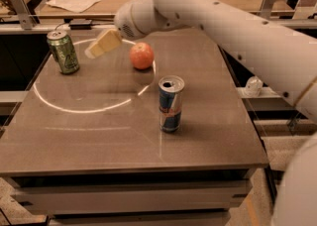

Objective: Move green can near redbull can

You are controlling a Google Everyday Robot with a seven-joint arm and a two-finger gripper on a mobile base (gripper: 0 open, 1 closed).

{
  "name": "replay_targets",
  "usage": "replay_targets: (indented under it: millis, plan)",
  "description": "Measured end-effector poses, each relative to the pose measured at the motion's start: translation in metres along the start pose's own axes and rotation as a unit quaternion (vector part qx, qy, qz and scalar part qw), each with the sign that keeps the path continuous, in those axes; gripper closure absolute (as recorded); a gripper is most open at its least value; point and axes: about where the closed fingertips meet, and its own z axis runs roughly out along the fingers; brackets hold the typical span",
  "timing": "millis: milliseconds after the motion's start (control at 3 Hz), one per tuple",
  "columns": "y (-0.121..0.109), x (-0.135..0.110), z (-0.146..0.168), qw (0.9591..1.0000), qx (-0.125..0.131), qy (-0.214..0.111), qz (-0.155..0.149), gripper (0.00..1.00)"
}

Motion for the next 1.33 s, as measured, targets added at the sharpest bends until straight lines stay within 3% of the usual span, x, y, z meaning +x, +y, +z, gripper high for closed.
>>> replay_targets:
  millis: [333,667,1333]
  plan:
    - [-0.002,-0.001,0.025,0.9995,0.006,0.010,0.030,0.00]
    - [0.001,-0.003,0.045,0.9989,-0.014,0.002,0.045,0.00]
    - [0.016,-0.016,0.076,0.9979,-0.058,-0.018,0.023,0.00]
